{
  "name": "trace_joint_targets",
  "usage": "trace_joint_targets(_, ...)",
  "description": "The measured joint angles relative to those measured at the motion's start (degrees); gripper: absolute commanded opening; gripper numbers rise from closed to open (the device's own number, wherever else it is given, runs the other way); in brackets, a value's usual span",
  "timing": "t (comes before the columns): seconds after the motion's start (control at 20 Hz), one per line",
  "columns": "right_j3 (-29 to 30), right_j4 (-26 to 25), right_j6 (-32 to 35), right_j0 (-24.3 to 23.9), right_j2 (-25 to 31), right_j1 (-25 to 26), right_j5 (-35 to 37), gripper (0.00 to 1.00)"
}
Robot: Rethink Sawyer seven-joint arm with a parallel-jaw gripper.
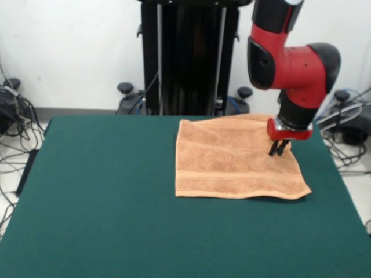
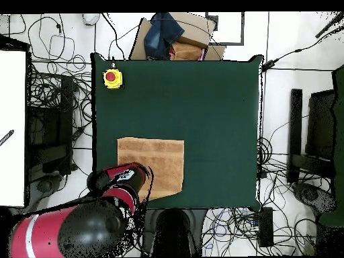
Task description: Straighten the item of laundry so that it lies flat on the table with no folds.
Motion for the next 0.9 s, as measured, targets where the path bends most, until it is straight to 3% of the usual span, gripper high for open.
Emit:
trace_joint_targets(0.4,-1.0,0.0,0.0,1.3,-0.9,0.3,1.2,0.00)
trace_joint_targets(0.6,-3.1,-0.1,0.0,0.9,-0.7,0.6,6.1,0.00)
trace_joint_targets(0.9,-10.0,-0.7,0.0,-1.4,1.0,2.1,20.2,0.00)
